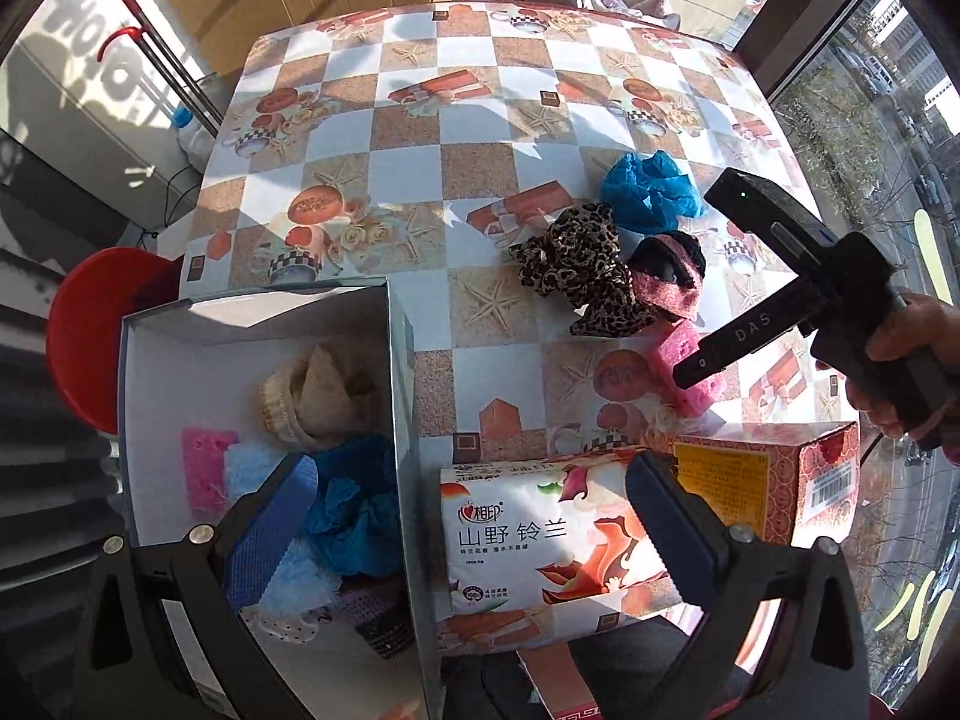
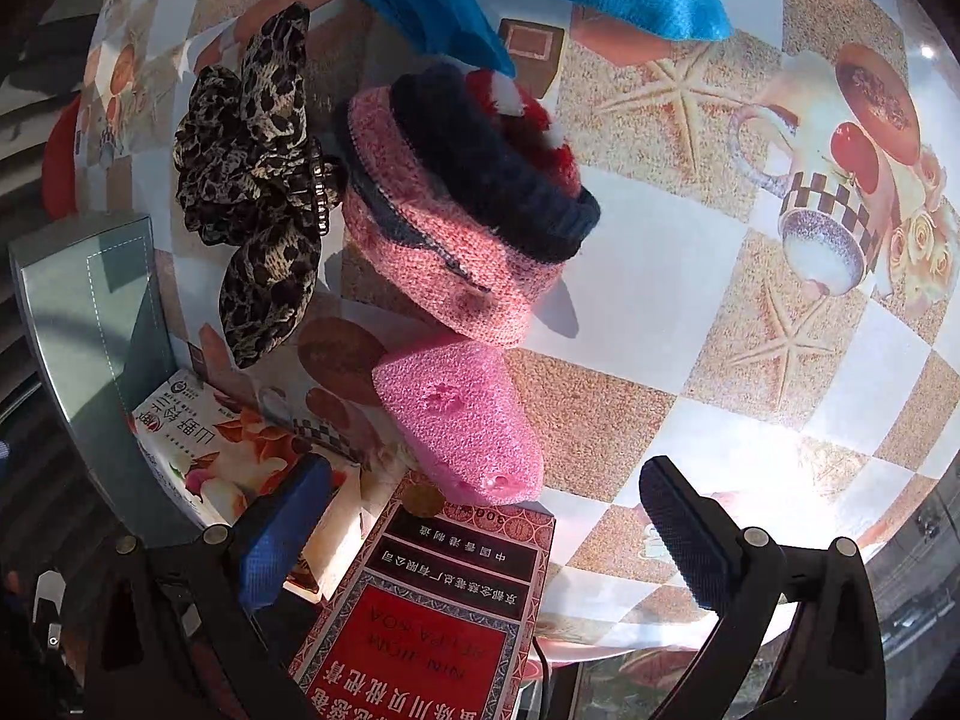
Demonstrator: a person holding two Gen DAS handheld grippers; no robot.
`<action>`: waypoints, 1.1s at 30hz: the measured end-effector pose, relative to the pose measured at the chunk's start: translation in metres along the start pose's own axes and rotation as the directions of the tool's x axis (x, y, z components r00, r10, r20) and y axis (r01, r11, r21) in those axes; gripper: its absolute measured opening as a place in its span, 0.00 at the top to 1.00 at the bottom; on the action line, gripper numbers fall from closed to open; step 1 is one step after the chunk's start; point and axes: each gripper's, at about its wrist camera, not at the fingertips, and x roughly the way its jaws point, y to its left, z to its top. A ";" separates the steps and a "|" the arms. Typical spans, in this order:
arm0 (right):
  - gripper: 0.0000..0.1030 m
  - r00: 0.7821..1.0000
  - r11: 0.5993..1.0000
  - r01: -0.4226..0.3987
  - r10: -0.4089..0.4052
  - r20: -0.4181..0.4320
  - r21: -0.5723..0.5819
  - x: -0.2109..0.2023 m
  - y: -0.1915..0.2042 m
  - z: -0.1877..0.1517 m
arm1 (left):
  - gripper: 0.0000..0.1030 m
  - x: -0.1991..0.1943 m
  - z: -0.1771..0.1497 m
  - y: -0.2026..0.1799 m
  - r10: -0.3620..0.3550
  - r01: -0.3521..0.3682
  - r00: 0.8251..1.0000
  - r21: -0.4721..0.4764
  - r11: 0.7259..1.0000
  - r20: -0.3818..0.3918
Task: Organize soft objects
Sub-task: 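Move left tool to the leopard-print scrunchie while right tool reaches the small pink sponge, then grasp the leopard scrunchie with left tool while right tool grasps the pink sponge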
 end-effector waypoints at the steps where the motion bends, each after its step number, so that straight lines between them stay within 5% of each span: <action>1: 0.00 1.000 0.999 0.020 -0.020 -0.014 -0.028 0.005 0.003 0.003 | 0.00 0.002 0.005 -0.002 -0.003 0.003 1.000 -0.009 1.000 -0.007; 8: 0.00 0.991 0.990 0.132 -0.131 0.029 -0.044 0.016 -0.011 0.000 | 0.00 0.043 0.052 -0.026 -0.028 0.025 0.997 -0.042 0.999 -0.069; 16: 0.00 0.965 0.952 0.133 -0.187 0.182 0.276 -0.004 -0.114 -0.047 | 0.00 0.105 0.094 -0.045 -0.057 0.040 0.988 -0.118 0.992 -0.144; 20: 0.00 0.954 0.943 -0.047 -0.056 0.295 0.329 -0.014 -0.130 -0.071 | 0.00 0.128 0.108 -0.047 -0.034 0.011 0.986 -0.137 0.991 -0.163; 24: 0.00 0.909 0.895 -0.172 -0.016 0.416 0.411 -0.029 -0.140 -0.082 | 0.00 0.143 0.116 -0.045 -0.029 -0.001 0.985 -0.171 0.985 -0.173; 26: 0.00 0.896 0.919 -0.128 -0.053 0.441 0.372 -0.034 -0.133 -0.079 | 0.00 0.147 0.118 -0.044 -0.035 0.001 0.983 -0.188 0.982 -0.179; 29: 0.00 0.901 0.971 0.073 -0.162 0.402 0.228 -0.032 -0.103 -0.063 | 0.00 0.153 0.119 -0.045 -0.037 0.001 0.980 -0.184 0.983 -0.195; 33: 0.00 0.882 0.971 0.225 -0.238 0.407 0.081 -0.021 -0.073 -0.055 | 0.00 0.165 0.120 -0.046 -0.053 0.010 0.975 -0.194 0.981 -0.217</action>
